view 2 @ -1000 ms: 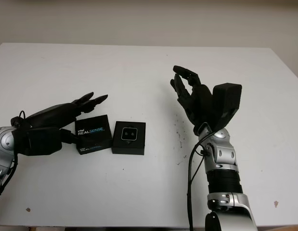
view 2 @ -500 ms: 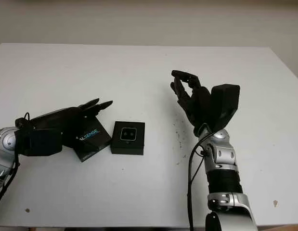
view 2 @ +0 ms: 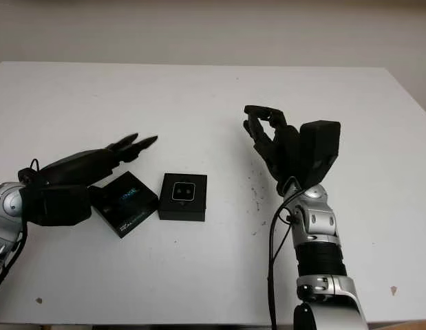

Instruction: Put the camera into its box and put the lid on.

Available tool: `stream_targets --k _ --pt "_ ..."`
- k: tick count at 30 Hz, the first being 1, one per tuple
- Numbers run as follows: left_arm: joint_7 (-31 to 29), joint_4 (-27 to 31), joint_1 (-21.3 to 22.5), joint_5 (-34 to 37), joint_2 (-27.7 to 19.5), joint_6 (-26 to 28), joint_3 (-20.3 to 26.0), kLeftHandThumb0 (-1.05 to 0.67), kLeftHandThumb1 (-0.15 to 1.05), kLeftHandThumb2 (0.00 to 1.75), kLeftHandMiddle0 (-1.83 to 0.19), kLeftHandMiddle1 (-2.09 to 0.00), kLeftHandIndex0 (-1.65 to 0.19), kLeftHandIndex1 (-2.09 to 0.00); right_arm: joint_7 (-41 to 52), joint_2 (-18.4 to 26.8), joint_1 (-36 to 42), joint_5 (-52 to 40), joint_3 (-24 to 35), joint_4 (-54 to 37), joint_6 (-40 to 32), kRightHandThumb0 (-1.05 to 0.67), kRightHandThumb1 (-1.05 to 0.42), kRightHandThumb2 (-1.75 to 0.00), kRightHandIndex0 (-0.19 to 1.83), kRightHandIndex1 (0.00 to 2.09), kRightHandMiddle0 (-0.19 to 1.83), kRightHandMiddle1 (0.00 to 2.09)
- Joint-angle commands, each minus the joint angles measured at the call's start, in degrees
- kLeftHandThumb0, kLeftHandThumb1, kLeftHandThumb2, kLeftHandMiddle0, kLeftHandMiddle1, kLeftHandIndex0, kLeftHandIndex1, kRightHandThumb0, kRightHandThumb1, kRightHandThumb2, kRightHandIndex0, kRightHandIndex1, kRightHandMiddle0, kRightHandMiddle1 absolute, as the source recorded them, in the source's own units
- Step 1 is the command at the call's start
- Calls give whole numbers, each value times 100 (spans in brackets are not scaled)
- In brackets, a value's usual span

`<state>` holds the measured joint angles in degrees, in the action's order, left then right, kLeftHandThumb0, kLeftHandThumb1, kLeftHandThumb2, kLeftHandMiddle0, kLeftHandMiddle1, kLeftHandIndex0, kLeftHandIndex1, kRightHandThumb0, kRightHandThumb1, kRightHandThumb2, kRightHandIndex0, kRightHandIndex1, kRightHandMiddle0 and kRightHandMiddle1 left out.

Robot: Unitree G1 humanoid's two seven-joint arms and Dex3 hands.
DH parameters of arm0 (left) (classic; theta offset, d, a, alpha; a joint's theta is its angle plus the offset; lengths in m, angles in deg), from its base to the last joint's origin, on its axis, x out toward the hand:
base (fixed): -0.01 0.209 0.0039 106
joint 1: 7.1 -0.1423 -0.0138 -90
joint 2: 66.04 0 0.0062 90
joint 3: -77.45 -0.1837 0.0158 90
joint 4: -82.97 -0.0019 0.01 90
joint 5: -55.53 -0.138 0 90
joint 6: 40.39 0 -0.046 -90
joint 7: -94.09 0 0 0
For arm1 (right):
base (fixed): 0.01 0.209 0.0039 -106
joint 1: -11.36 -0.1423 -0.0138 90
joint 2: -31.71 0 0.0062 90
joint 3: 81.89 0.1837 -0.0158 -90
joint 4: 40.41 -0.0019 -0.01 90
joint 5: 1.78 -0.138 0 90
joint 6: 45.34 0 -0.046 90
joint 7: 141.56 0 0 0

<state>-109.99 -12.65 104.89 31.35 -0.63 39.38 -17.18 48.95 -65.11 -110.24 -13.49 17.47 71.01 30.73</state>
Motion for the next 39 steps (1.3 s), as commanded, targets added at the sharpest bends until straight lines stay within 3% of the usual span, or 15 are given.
stream_targets --k 1,6,12,18,26,30,32,39 --pt "251 241 -104 -104 -7 75 168 -83 105 28 12 -5 14 -6 53 51 27 37 -49 -26 38 -56 -105 -40 22 27 -18 176" --pt "808 1297 -629 -715 95 767 437 -88 105 34 9 -6 9 -7 37 45 24 60 -46 -29 -8 -56 -105 -41 22 26 -19 169" --pt "457 2889 -1611 -1074 295 1754 544 -91 105 21 7 -6 7 -6 60 55 36 74 -62 -19 17 -55 -105 -41 23 25 -18 173" --pt "-8 3654 -2294 -1278 413 2250 436 -93 104 11 10 -5 8 -6 30 46 60 86 -58 -27 36 -55 -105 -40 24 24 -17 153" --pt "-308 3548 -2514 -1462 334 2055 129 -92 99 5 15 -4 13 -4 20 18 97 64 -46 -23 104 -55 -105 -35 25 25 -15 172" --pt "-334 3320 -2415 -1714 303 1942 -64 -89 95 4 17 -4 13 -5 18 34 94 76 -50 -6 108 -56 -105 -36 25 24 -16 156" --pt "-316 3193 -2340 -1813 311 1891 -134 -87 94 4 19 -4 15 -4 15 29 98 66 -41 -19 107 -55 -105 -36 25 24 -14 163" --pt "298 2568 -2137 -1924 445 1489 -186 -82 93 5 18 -4 11 -7 36 19 106 24 -26 2 161 -54 -105 -38 26 24 -15 172"
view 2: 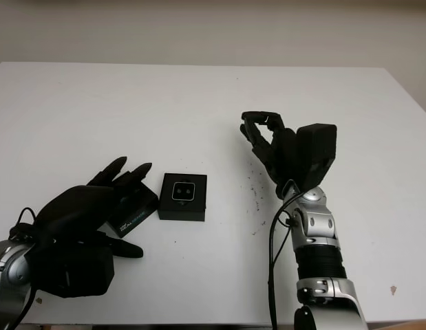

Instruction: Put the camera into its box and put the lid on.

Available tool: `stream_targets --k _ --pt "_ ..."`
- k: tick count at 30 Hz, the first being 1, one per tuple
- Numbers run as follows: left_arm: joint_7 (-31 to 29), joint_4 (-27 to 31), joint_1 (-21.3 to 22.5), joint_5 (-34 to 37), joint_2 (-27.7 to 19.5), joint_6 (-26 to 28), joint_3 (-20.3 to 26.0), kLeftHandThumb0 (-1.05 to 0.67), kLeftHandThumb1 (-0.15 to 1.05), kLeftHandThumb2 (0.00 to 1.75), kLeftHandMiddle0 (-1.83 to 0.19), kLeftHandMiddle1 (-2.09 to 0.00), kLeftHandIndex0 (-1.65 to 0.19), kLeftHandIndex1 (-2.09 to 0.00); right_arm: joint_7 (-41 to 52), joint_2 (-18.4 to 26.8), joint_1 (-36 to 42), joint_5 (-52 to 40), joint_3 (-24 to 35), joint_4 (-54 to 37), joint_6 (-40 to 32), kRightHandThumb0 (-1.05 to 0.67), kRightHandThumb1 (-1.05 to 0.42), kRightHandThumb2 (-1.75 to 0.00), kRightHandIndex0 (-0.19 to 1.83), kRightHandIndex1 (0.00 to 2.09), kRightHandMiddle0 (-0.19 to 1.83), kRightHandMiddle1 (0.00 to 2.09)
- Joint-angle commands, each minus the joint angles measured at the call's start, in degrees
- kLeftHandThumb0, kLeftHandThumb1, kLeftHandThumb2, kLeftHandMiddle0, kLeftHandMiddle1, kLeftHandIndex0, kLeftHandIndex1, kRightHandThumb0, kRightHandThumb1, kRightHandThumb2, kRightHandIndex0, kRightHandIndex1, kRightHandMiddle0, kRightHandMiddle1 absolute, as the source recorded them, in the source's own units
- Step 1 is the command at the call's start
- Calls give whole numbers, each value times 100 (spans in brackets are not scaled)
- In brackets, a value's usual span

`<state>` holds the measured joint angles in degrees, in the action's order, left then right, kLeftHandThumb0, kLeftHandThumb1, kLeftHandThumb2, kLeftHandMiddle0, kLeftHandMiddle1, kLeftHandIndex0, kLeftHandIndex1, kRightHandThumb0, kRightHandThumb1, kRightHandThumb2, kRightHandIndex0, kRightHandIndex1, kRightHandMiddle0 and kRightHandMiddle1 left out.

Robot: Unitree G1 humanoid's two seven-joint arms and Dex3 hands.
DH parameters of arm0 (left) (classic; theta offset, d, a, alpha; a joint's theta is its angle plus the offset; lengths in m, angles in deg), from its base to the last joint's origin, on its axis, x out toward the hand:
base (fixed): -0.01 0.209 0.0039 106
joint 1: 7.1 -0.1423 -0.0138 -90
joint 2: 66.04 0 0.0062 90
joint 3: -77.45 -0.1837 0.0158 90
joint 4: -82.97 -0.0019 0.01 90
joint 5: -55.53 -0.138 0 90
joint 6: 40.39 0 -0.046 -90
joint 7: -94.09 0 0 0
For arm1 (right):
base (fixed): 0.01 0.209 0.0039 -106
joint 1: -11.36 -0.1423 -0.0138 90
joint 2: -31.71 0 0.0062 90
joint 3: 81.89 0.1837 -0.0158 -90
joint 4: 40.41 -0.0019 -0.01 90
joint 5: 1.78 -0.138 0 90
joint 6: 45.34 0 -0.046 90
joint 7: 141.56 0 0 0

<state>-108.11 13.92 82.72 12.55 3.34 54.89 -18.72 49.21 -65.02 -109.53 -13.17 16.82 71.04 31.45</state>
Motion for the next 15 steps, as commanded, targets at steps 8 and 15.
stream_targets --k 8,15 --pt "723 -671 277 -90 179 -312 -24 -76 94 6 18 -5 8 -7 11 16 28 -25 39 8 66 -55 -105 -36 26 25 -12 172" --pt "805 -895 360 157 180 -473 25 -74 98 6 15 -6 4 -7 -25 55 20 127 -43 55 155 -57 -105 -36 27 26 -13 169"
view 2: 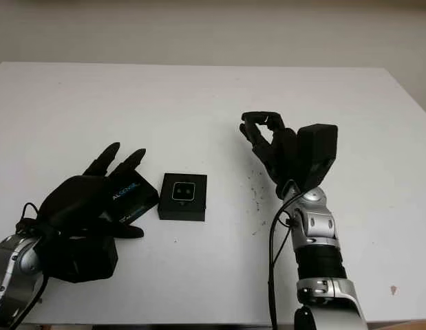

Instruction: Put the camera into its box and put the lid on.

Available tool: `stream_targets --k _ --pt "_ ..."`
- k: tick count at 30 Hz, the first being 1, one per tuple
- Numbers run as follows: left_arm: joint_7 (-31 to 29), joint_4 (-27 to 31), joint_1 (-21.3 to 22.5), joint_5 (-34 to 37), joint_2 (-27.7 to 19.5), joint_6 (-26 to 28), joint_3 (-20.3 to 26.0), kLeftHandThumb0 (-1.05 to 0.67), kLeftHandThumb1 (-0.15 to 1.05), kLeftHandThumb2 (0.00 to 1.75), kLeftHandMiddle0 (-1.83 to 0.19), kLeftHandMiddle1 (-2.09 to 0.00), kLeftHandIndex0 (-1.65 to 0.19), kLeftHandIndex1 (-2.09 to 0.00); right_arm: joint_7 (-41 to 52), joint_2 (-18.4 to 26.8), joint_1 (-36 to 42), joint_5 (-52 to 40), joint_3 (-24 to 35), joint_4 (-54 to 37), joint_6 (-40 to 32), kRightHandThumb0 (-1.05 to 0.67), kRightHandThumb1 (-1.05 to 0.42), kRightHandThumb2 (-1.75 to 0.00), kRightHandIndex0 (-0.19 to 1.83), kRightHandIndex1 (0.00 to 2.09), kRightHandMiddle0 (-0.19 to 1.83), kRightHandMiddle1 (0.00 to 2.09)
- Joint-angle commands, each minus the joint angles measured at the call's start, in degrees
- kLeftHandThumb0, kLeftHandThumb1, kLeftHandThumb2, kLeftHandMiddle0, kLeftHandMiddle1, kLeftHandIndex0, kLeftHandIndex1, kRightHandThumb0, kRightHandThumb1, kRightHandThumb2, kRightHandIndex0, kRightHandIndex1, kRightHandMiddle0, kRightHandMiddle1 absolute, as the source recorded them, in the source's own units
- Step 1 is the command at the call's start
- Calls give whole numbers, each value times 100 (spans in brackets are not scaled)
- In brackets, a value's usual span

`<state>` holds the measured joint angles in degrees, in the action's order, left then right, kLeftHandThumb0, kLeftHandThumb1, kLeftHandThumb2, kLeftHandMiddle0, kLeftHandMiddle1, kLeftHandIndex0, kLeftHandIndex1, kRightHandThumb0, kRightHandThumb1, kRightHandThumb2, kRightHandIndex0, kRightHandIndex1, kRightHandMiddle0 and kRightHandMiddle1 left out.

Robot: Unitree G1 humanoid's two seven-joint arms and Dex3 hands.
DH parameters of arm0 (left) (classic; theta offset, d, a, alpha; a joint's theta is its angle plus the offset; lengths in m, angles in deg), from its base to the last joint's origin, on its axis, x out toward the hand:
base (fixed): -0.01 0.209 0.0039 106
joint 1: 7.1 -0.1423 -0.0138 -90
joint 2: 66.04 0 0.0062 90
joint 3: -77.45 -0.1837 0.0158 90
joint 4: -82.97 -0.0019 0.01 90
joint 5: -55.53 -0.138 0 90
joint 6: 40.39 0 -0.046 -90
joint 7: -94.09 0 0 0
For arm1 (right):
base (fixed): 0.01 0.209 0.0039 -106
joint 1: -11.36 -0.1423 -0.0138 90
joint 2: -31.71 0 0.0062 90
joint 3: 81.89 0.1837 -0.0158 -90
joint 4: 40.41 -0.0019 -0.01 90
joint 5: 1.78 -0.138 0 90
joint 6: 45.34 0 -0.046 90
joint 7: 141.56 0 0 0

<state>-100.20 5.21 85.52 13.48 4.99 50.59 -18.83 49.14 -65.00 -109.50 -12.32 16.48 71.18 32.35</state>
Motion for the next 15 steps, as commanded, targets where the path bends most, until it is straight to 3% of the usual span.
stream_targets --k 1,7,15 --pt "-41 -28 86 130 -4 -50 43 -74 97 6 15 -6 4 -7 -47 62 9 85 -28 24 24 -57 -105 -35 27 26 -12 166" --pt "-361 -3 113 503 -112 -97 95 -74 92 4 13 -6 1 -7 -155 89 -25 239 -81 -58 -155 -57 -105 -33 28 27 -6 162" --pt "-729 10 147 916 -193 -140 131 -65 98 7 2 -9 -8 -9 -182 53 -8 251 -60 -100 -195 -56 -105 -34 29 27 -4 165"
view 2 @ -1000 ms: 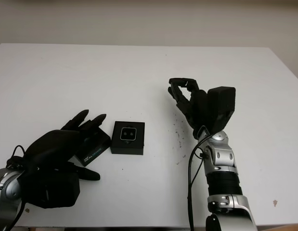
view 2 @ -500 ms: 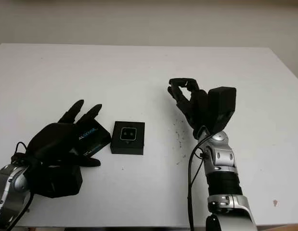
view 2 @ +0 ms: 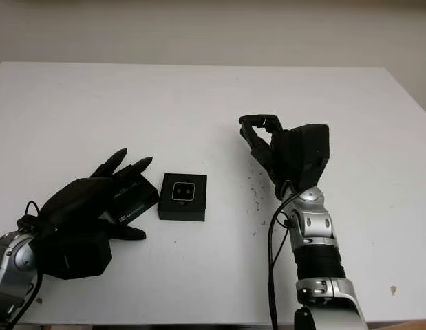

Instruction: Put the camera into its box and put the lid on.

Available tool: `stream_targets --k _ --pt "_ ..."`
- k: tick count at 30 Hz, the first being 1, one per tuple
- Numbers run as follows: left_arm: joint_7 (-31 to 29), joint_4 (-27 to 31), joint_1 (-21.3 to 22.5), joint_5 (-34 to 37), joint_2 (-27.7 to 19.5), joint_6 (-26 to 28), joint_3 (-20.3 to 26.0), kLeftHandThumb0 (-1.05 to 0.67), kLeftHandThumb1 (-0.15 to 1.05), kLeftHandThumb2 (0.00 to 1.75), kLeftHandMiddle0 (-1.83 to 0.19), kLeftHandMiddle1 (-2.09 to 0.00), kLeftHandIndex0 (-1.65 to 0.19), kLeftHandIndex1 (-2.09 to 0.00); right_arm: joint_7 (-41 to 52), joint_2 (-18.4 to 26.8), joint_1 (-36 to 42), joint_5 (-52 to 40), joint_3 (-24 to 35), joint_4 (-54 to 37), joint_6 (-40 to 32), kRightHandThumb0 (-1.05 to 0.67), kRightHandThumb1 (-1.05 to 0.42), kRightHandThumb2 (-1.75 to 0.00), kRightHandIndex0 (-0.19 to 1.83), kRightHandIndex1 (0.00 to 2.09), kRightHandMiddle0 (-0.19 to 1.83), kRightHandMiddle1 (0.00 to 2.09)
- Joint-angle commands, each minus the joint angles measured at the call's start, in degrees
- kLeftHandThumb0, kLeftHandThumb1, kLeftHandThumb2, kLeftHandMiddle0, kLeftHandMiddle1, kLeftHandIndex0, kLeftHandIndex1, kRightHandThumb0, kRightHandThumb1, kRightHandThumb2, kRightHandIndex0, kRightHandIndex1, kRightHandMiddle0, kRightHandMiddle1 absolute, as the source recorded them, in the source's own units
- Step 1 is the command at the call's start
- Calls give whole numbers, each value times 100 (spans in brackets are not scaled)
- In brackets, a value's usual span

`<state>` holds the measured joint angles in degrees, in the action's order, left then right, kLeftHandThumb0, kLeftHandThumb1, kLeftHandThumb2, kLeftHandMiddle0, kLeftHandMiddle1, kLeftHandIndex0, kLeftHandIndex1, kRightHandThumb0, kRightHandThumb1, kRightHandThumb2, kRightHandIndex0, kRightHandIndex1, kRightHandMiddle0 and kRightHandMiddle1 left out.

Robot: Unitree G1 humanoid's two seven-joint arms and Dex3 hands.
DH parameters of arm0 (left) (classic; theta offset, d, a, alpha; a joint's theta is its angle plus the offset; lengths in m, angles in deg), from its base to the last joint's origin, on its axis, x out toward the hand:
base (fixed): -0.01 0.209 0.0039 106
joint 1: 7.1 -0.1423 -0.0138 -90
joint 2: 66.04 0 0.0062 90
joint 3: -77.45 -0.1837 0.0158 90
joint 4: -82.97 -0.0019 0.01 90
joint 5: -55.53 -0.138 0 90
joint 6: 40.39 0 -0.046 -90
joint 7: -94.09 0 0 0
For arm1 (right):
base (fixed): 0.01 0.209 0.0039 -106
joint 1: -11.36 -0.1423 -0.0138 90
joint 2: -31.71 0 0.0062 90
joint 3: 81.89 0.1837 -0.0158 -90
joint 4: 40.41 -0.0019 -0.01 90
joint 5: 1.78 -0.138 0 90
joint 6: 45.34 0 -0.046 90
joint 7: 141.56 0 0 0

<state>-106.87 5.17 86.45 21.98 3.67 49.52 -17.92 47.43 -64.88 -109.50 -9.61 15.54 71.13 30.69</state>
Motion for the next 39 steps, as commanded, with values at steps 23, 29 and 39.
stream_targets --k 23,29,39 --pt "2266 -727 8 -820 314 -798 7 -10 105 13 -14 -150 -17 -114 12 7 104 -63 40 -235 -26 -57 -105 -32 29 32 -5 159" --pt "2256 -822 80 -871 199 -896 15 -11 105 8 -14 -157 -15 -124 42 -24 141 -125 33 -227 94 -56 -105 -32 27 34 -5 168" --pt "1797 -792 316 -424 88 -883 180 -15 104 6 -21 -150 -20 -119 48 -25 174 -143 2 -242 77 -55 -105 -32 25 37 -6 167"
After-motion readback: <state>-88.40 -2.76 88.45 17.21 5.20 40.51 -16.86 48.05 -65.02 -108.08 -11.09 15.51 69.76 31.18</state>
